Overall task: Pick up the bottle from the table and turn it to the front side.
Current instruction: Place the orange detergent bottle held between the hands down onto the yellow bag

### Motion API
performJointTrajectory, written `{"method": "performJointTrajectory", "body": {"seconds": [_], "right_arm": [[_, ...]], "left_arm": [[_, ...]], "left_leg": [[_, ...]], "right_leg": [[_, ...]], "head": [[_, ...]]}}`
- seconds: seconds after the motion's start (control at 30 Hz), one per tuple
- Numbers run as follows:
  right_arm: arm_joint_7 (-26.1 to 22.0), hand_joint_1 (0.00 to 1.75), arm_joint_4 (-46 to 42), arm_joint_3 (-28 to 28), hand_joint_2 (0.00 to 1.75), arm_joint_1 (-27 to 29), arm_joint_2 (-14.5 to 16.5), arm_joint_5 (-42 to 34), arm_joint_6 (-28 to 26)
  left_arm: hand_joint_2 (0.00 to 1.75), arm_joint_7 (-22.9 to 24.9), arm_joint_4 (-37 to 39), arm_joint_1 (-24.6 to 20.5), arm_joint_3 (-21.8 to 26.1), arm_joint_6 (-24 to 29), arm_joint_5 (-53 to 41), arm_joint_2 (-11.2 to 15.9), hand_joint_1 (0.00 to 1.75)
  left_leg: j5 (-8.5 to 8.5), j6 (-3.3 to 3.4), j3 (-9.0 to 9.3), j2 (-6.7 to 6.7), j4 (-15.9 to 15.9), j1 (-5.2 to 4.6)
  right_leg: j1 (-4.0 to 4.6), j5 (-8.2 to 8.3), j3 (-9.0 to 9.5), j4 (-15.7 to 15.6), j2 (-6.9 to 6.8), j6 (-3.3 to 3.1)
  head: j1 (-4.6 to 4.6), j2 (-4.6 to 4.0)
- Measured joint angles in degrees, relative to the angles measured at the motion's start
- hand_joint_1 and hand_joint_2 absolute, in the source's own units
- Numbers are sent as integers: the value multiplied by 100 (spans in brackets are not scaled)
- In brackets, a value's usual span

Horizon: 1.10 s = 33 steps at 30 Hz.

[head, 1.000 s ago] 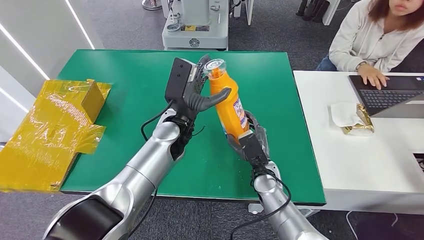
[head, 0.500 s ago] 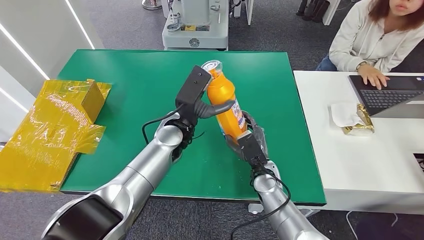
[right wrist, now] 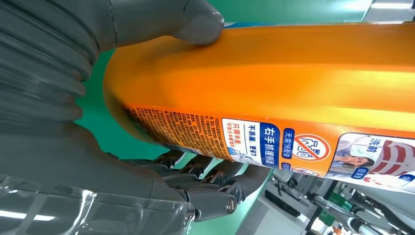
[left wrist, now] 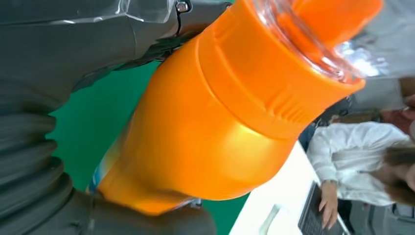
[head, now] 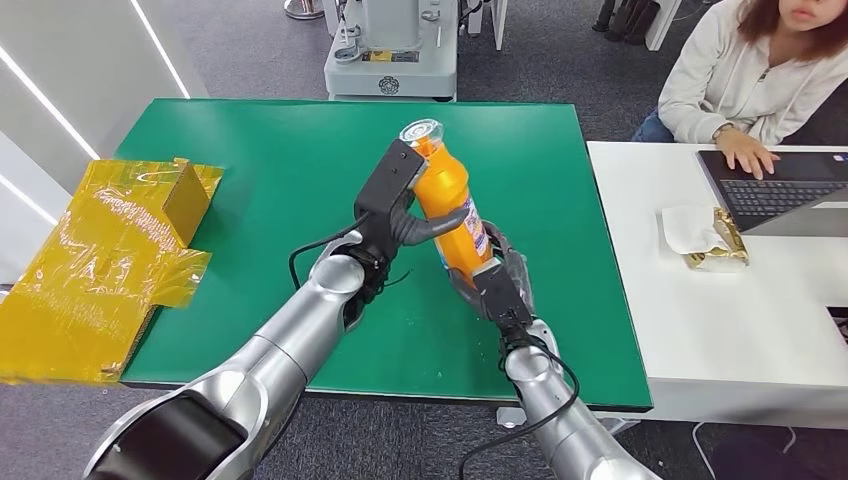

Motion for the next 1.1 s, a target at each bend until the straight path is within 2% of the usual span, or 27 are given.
{"method": "performJointTrajectory", "body": {"seconds": [0.17,0.57,0.7,0.83,0.93,1.1], "right_arm": [[-13,175,108,-32,175,-29,15,26,-61],[-106,175,270,-70,175,-149,67,66,-179],[-127,174,281,-95,175,-157,78,64,-183],[-153,0,292,-115,175,-157,80,62,-186],[-160,0,289,-130,175,-156,80,38,-207],[-171,0,37,-262,175,32,62,-95,-127]], "left_arm": [[175,381,2,-20,93,-432,635,-32,175],[175,454,1,-97,-218,-350,2371,-30,175],[175,456,0,-112,-367,-346,2644,-25,175],[175,419,-2,-125,-450,-345,2711,-24,175],[175,133,-21,-134,-675,-306,2923,-33,175],[175,-731,-144,-190,-865,-64,2664,-3,175]], "left_leg": [[0,0,0,0,0,0],[0,0,2,2,1,0],[0,0,2,2,1,0],[0,0,2,2,1,0],[0,0,2,0,1,0],[0,0,1,5,1,0]], "right_leg": [[0,0,0,0,1,0],[0,0,-1,0,3,0],[0,0,-1,0,3,0],[0,0,-1,0,3,0],[0,0,-1,-1,1,0],[0,0,-1,-1,6,0]], "head": [[1,0],[0,0],[0,0],[0,0],[0,0],[0,0]]}}
